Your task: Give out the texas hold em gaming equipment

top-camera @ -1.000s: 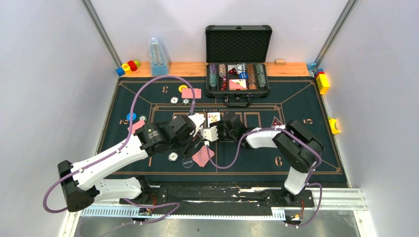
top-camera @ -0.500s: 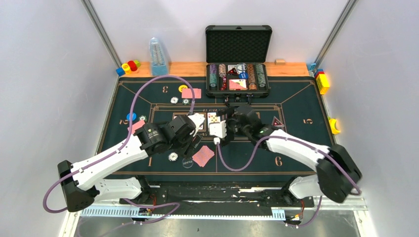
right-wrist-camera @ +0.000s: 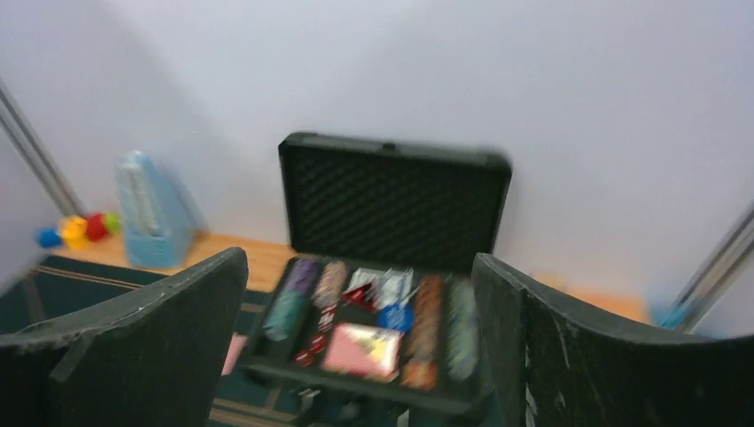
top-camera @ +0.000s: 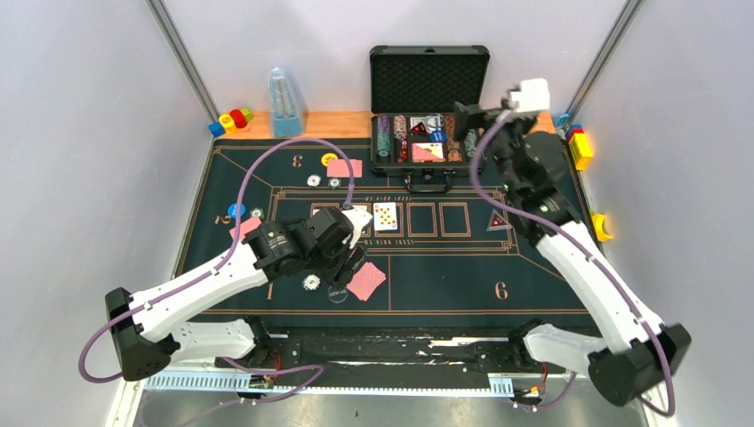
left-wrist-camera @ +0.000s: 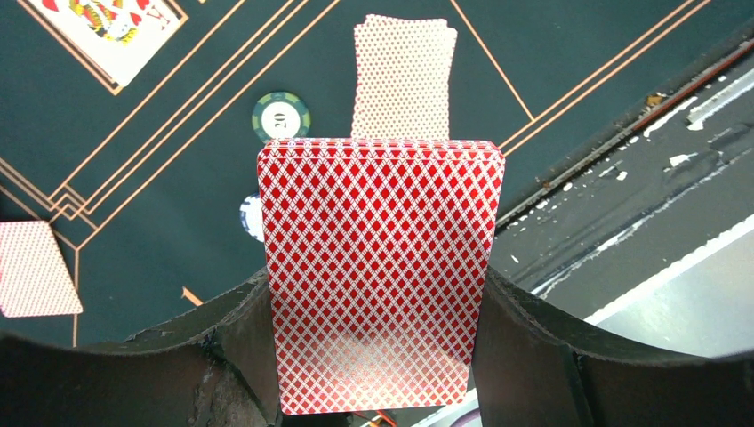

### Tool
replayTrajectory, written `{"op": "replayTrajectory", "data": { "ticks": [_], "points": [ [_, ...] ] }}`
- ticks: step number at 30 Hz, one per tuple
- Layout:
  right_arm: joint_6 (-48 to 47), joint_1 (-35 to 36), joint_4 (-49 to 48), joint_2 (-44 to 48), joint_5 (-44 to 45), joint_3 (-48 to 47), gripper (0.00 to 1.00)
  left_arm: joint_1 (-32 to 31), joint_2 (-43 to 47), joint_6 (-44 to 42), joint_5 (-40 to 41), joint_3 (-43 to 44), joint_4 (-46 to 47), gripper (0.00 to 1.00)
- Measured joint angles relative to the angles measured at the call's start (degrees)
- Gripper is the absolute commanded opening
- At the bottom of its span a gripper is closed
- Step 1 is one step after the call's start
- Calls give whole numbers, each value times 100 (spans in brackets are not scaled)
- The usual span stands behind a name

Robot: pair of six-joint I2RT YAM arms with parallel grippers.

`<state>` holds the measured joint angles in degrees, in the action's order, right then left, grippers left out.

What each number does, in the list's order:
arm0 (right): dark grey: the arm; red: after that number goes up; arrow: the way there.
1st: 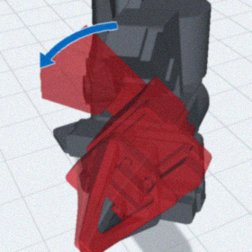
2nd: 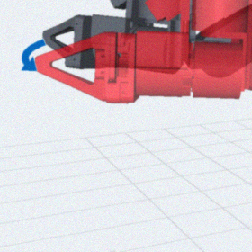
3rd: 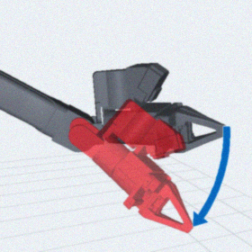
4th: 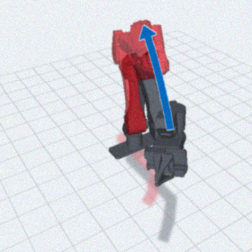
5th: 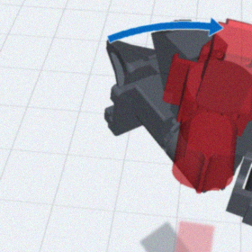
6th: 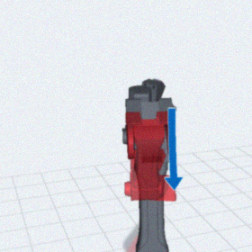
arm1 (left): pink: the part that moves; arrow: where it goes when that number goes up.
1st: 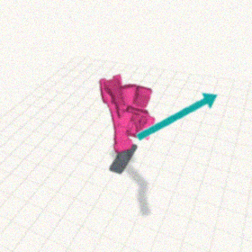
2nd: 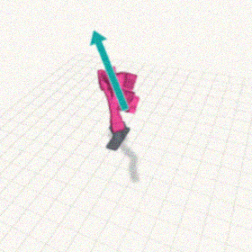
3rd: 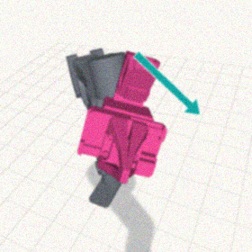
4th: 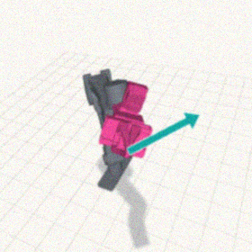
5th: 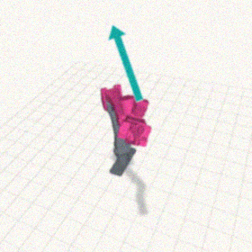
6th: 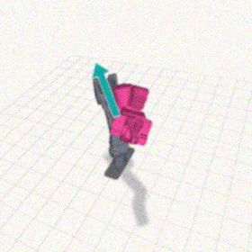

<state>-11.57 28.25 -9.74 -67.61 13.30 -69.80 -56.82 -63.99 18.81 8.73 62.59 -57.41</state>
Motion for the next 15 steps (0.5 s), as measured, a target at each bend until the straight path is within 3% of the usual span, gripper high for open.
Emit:
{"op": "replayTrajectory", "data": {
  "ticks": [3, 5, 12, 15],
  "points": [
    [1867, -407, 455, 664, -70, 791, 99, 0, 0, -20, -197, 0, 31, 0],
    [2905, -461, 809, 1178, -686, 1657, 99, 0, -20, -35, -315, 0, 39, 0],
    [4690, -319, 907, 1228, -3842, 3316, 98, 0, -415, -129, -745, 9, 129, 0],
    [5230, -79, 540, 1019, -4597, 3578, 97, -2, -592, -140, -918, 44, 157, 0]
  ]
}}
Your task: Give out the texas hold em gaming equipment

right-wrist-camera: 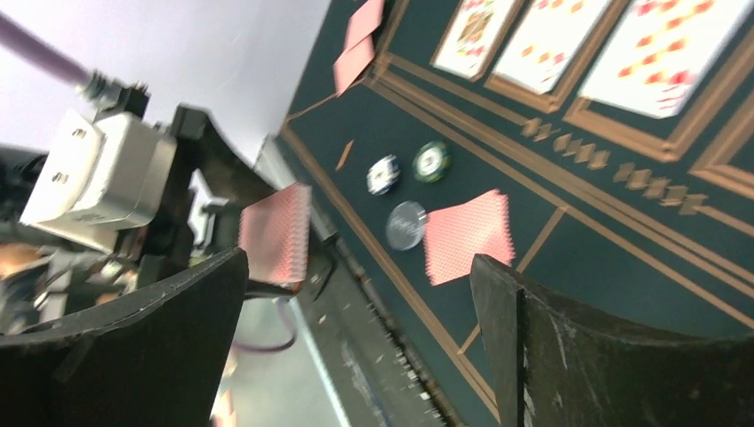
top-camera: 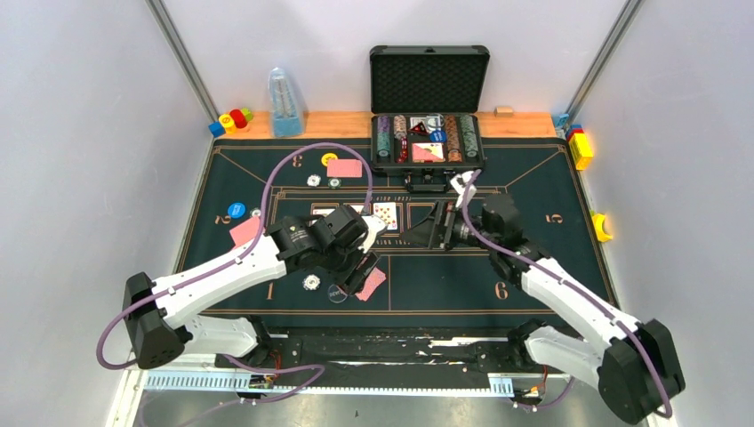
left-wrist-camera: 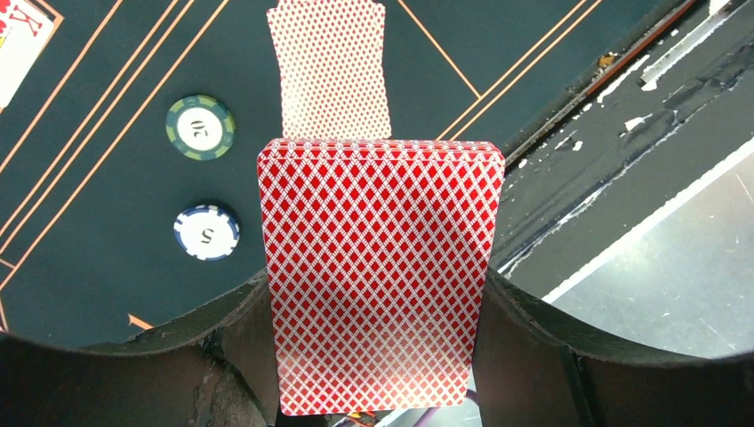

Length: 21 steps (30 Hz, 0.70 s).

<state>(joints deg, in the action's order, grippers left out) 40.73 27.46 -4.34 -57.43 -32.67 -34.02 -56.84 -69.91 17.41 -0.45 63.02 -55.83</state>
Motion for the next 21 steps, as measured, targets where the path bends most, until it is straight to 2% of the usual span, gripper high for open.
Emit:
{"op": "replayTrajectory", "data": {
  "ticks": [8, 21],
  "points": [
    [573, 986, -643, -1314, -922, -409, 91, -4, -28, -26, -114, 39, 101, 0],
    [1220, 1655, -1121, -3012, -1880, -1255, 88, -4, 393, -90, -208, 39, 173, 0]
  ]
}}
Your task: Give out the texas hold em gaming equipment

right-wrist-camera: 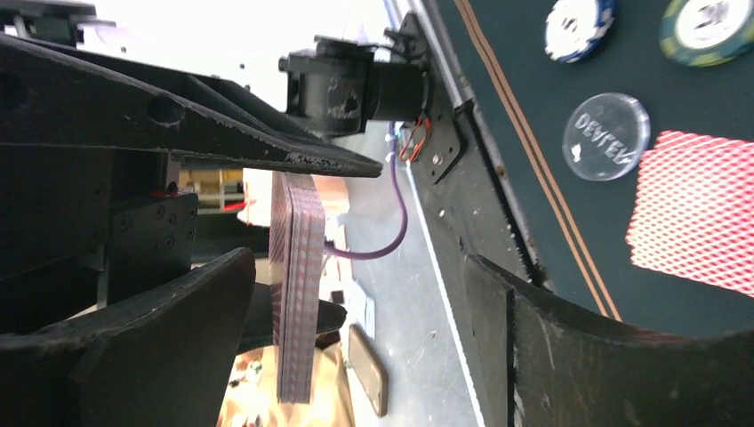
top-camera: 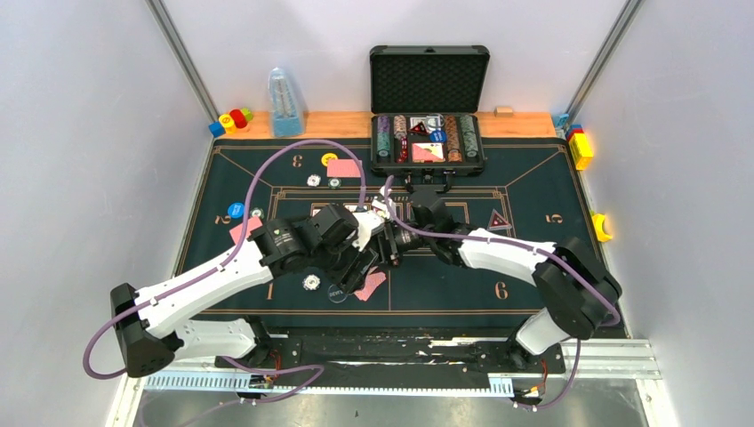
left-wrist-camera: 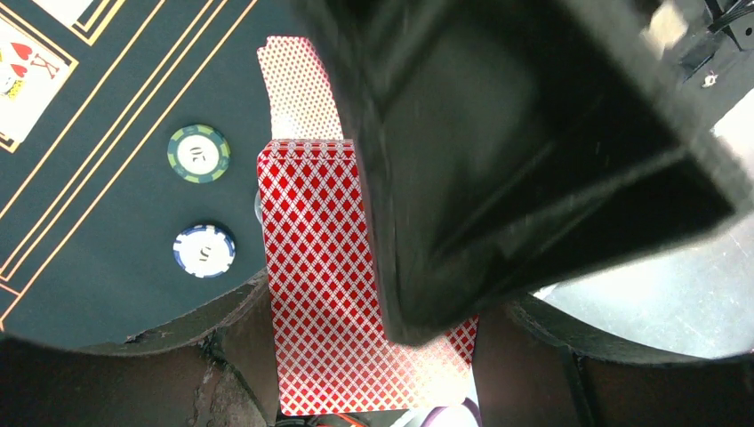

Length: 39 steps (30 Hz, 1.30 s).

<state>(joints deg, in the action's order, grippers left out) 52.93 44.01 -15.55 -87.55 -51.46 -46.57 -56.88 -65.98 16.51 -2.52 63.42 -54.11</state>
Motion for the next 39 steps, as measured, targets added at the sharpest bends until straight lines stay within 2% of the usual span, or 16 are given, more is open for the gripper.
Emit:
{"op": "replayTrajectory", "data": {
  "ticks": [10, 16, 31, 39],
  "points": [
    [66, 258, -46, -483, -358, -269, 87, -4, 20, -24, -20, -2, -37, 0],
    [-166, 256, 376, -496, -315, -420, 87, -4, 28, -24, 0, -7, -28, 0],
    [-809, -7, 1346, 256, 452, -435, 87, -4, 142, -22, 4, -42, 0, 0],
    [-841, 4, 1392, 264, 391, -437, 87, -4, 146, -24, 4, -55, -2, 0]
  ]
}}
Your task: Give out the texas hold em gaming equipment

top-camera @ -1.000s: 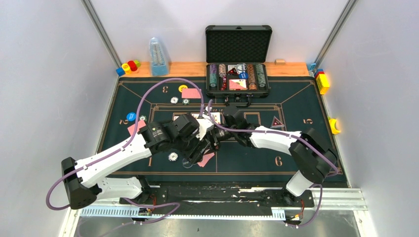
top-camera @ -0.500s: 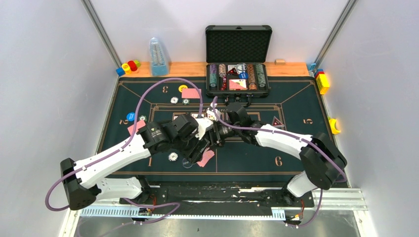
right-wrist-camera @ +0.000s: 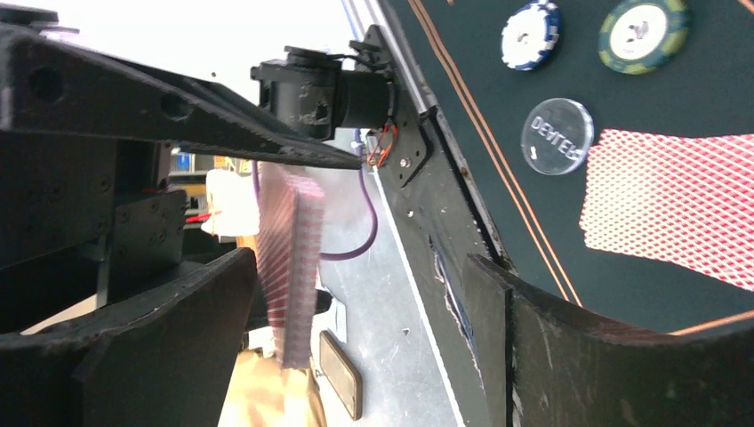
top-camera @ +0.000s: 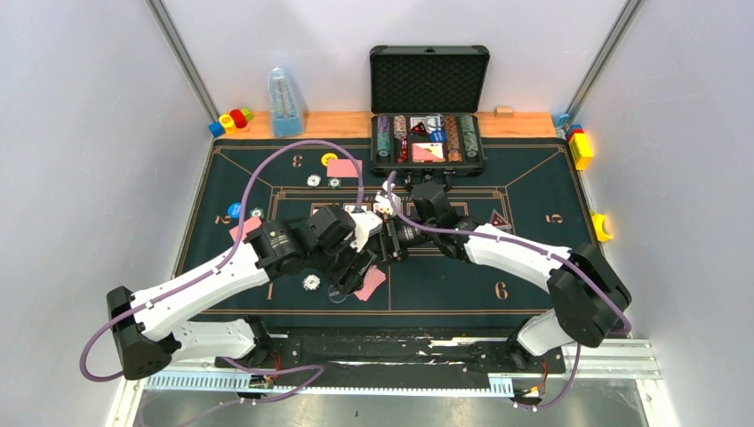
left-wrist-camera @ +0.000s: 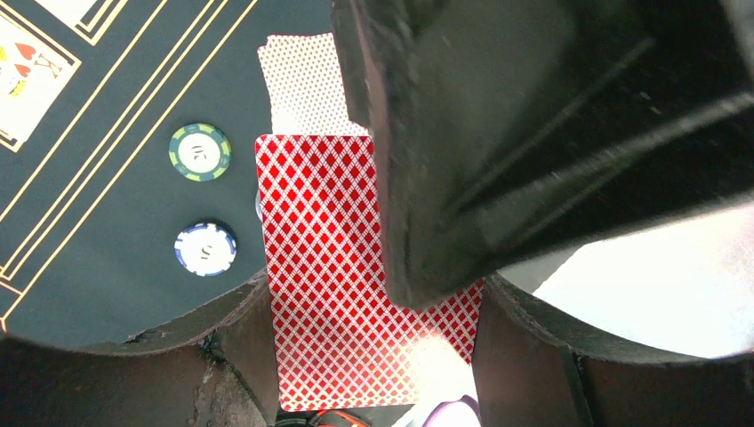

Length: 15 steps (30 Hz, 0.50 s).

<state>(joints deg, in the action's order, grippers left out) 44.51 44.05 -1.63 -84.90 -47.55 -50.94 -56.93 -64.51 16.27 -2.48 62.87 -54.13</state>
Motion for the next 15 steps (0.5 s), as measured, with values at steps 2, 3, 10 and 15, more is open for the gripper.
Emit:
{"op": "replayTrajectory", "data": {
  "ticks": [2, 3, 10, 15],
  "points": [
    [74, 31, -225, -37, -173, 4, 87, 0, 0, 0, 0, 0, 0, 0],
    [120, 59, -369, -85, -269, 4, 87, 0, 0, 0, 2, 0, 0, 0],
    [319, 203, -726, -562, -511, 4, 86, 0, 0, -7, 2, -20, -15, 0],
    [284, 205, -654, -555, -378, -2, 86, 0, 0, -13, 39, -37, -22, 0]
  ]
}}
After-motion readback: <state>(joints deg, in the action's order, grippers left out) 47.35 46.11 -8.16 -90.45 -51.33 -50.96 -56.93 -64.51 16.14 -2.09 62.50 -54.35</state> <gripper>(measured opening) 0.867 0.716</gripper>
